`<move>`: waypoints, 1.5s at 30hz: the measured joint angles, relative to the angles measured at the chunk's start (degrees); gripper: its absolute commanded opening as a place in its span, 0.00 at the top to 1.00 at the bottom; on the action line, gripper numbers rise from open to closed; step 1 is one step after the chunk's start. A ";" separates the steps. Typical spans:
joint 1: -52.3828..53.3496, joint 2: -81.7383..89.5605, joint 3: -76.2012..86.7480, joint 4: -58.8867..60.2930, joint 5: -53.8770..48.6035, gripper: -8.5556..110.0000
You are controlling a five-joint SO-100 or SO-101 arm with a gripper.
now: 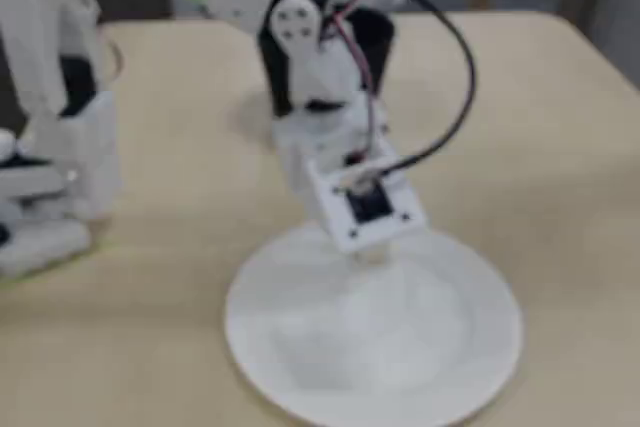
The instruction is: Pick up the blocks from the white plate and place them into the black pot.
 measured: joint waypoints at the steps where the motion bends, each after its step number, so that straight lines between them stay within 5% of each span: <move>1: -0.18 -0.18 0.00 -0.35 0.26 0.73; 6: -0.97 -1.05 -0.09 -2.02 1.58 0.76; 14: -1.49 -2.90 -0.18 -3.96 3.87 0.95; 24: -1.49 -1.93 -0.18 -4.57 4.22 0.95; 32: -3.52 30.32 13.89 -17.14 11.25 0.95; 38: -15.38 54.93 16.08 -13.97 24.08 0.95; 45: -38.94 58.54 17.31 -12.30 41.22 0.95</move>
